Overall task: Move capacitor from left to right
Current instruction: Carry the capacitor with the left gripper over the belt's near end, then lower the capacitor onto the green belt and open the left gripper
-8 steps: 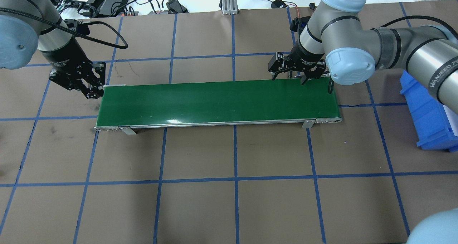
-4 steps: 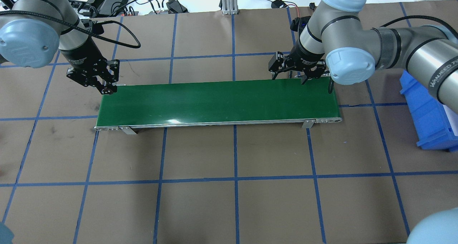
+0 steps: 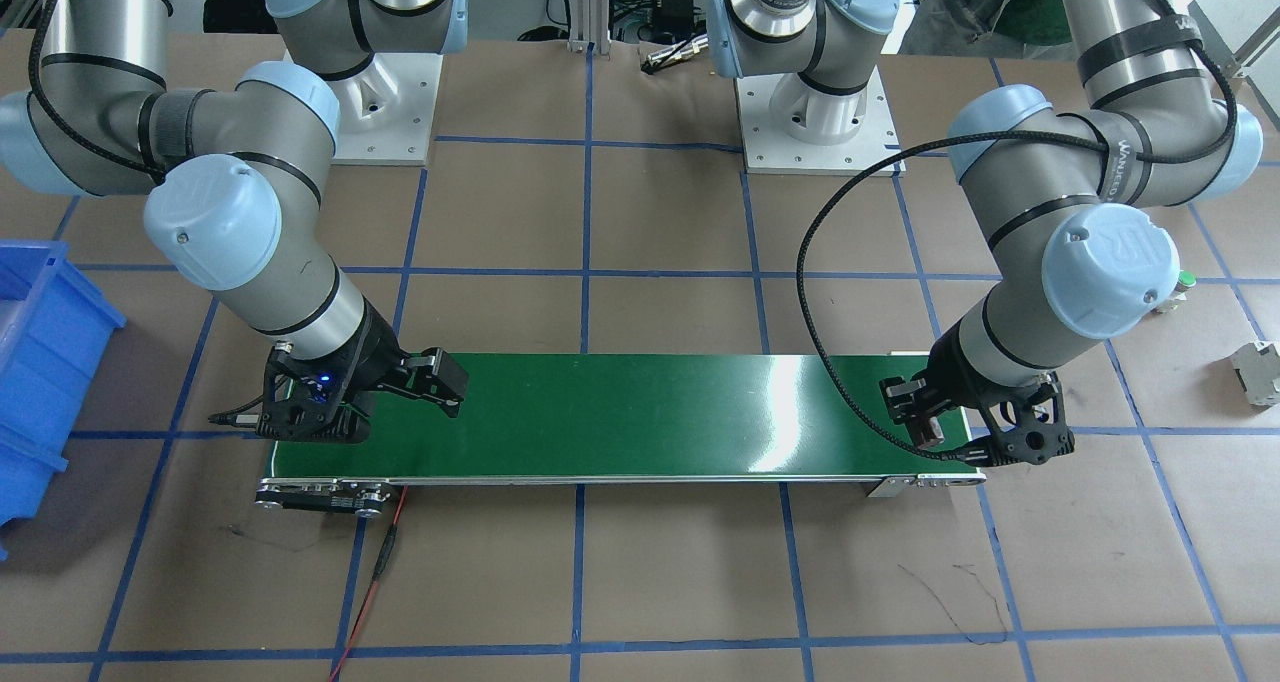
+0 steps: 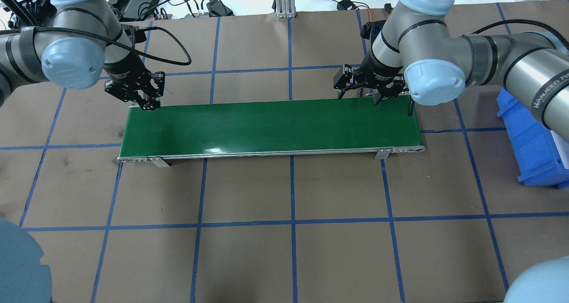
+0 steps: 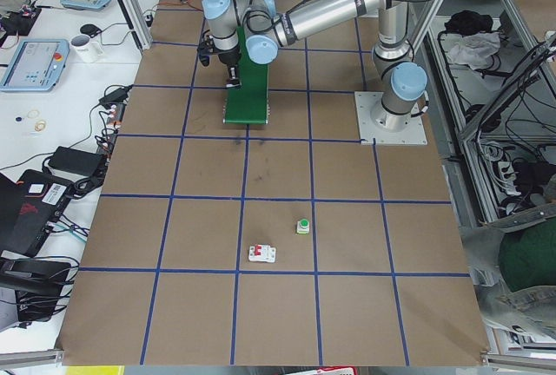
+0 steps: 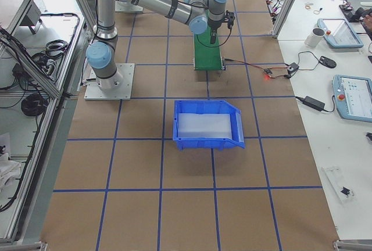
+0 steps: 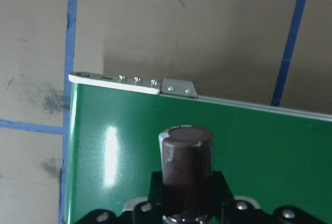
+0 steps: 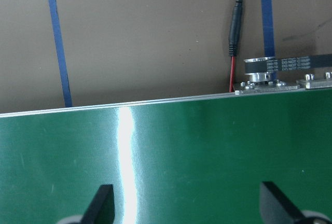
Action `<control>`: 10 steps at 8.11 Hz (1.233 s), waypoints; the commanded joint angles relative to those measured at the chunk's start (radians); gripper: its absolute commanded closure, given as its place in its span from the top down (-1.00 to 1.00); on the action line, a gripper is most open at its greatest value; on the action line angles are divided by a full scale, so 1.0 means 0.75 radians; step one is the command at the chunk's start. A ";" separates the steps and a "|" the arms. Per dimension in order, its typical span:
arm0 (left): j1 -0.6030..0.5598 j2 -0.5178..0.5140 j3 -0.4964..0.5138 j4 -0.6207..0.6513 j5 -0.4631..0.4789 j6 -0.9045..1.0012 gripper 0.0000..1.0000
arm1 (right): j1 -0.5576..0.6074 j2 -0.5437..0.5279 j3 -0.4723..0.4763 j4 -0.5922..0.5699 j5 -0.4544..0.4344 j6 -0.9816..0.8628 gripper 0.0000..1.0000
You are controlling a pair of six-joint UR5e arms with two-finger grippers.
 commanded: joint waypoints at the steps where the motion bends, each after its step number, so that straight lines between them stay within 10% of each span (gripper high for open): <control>1: -0.042 -0.094 -0.034 0.154 0.008 -0.044 -0.71 | 0.000 0.000 0.000 0.000 0.000 -0.001 1.00; 10: -0.084 -0.063 -0.118 0.128 0.079 -0.050 -0.46 | 0.000 -0.002 0.002 0.002 -0.058 -0.001 1.00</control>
